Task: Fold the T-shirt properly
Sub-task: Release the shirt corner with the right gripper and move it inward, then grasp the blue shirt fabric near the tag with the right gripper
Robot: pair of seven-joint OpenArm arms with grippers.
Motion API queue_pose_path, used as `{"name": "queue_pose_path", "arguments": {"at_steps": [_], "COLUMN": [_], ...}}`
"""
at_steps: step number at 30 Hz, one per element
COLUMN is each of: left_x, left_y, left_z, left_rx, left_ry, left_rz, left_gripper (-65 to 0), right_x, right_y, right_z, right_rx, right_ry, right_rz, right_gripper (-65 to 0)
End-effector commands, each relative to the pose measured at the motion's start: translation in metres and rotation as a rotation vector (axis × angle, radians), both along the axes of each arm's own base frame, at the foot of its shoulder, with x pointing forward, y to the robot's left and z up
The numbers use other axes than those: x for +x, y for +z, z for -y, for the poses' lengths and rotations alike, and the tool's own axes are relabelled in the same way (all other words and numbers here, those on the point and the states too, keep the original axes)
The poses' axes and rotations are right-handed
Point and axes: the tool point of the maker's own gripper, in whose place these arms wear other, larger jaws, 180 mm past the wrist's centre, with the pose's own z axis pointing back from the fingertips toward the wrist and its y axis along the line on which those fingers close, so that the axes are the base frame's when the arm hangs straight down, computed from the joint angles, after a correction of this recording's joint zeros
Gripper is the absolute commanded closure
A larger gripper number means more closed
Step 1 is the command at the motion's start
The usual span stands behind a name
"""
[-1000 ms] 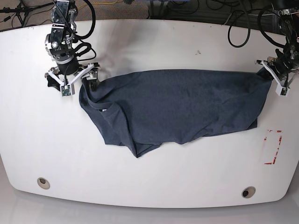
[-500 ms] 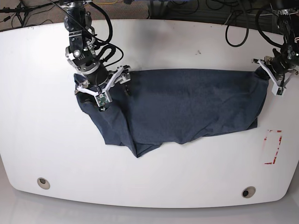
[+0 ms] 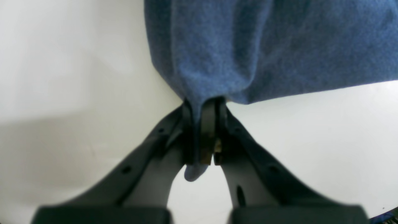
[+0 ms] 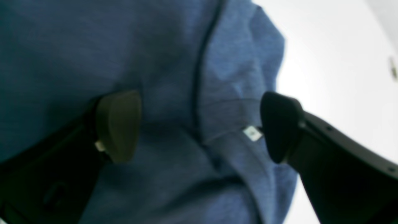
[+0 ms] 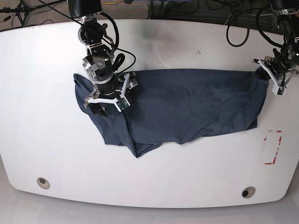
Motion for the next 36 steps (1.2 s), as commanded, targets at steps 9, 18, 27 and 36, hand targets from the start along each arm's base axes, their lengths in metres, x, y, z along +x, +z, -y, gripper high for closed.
{"name": "queue_pose_path", "arguments": {"at_steps": [9,18,27,36], "left_x": [0.009,0.009,0.009,0.009], "left_y": [0.013,0.013,0.012,0.012], "left_z": [-0.005,-0.005,-0.005,-0.005], "left_rx": [0.019,0.019,0.018,0.018], "left_ry": [-0.006,-0.006,-0.007,-0.007], "left_rz": [0.039,0.039,0.039,0.039], "left_gripper": [0.0,0.0,0.0,0.0], "right_x": [0.036,0.053,0.06,0.057], "right_y": [0.006,0.017,0.005,0.005], "right_z": [0.014,0.028,0.056,0.058], "right_rx": [-0.035,-0.036,-0.012,0.0], "right_ry": [-0.015,-0.054,-0.114,-0.087], "right_rz": [0.049,0.077,0.074,0.058], "right_gripper": [-57.5,-57.5,-39.2,-10.6]}}
